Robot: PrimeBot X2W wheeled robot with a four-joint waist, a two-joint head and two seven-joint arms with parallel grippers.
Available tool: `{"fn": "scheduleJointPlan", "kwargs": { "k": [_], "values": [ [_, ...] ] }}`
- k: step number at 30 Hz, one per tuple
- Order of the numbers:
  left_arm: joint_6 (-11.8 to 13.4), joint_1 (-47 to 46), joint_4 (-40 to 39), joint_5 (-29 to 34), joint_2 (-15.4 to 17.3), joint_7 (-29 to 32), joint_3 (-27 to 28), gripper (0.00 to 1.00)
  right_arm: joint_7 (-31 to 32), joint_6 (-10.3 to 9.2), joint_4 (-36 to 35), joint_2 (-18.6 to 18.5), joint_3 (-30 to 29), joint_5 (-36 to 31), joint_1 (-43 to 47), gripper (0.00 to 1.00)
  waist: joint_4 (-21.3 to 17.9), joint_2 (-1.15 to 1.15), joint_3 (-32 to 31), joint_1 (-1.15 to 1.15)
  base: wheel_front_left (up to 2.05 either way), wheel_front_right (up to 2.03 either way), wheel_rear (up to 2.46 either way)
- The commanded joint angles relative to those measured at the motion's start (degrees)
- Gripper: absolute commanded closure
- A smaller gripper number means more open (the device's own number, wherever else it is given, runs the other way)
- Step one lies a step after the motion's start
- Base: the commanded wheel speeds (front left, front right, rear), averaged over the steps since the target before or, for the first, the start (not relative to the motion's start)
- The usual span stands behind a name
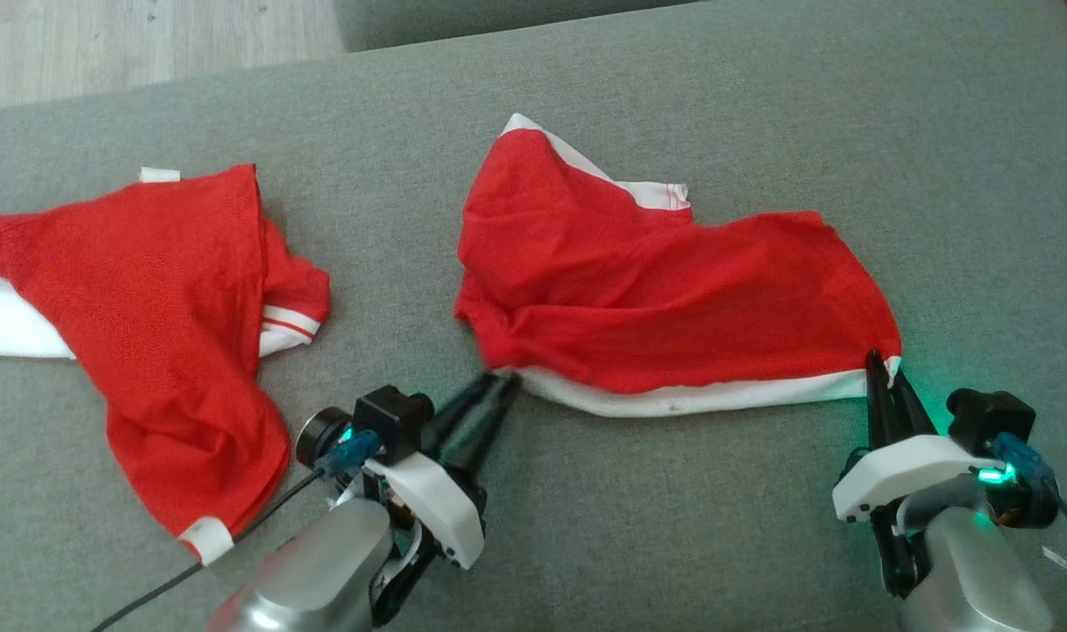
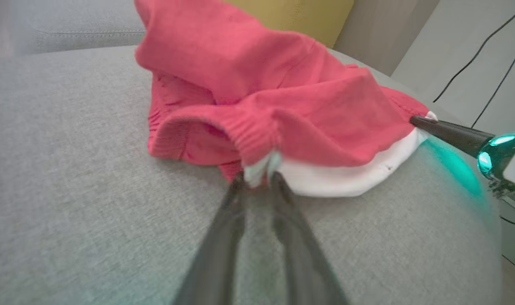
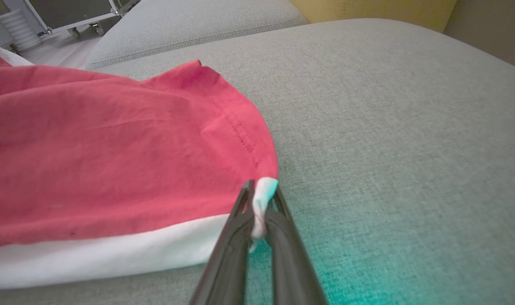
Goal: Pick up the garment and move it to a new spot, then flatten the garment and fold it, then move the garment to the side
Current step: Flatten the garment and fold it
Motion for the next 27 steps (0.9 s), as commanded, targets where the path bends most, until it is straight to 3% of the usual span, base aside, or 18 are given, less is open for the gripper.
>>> {"fn": "scheduleJointPlan", "kwargs": {
  "k": [1,8,20,27],
  "values": [
    [0.1,-2.8,-2.0,-0.7,1.5,-0.7,0.7,1.0,-0.8,-0.04,-1.7,-0.2,1.5,0.4,-1.7,1.0,0.0,0.0,-0.1,-0.01,0.0,0.0,0.0],
    [0.1,-2.0,-7.6,-0.6,3.7,-0.7,1.9,1.0,-0.8,-0.04,-2.1,-0.2,1.4,0.1,-1.3,1.0,0.5,0.0,-1.7,-0.01,0.0,0.0,0.0],
    [0.1,3.4,-15.1,3.3,7.1,-0.7,11.6,1.0,-0.6,-0.04,-8.4,-0.2,4.0,2.2,-2.8,1.0,1.3,0.0,-7.4,-0.01,0.0,0.0,0.0],
    [0.1,-4.4,-19.2,2.0,13.9,5.6,10.8,1.0,3.1,-0.04,-15.0,-0.3,7.6,2.3,-9.7,1.0,1.0,0.0,-10.1,-0.01,0.0,0.0,0.0]
  ]
}}
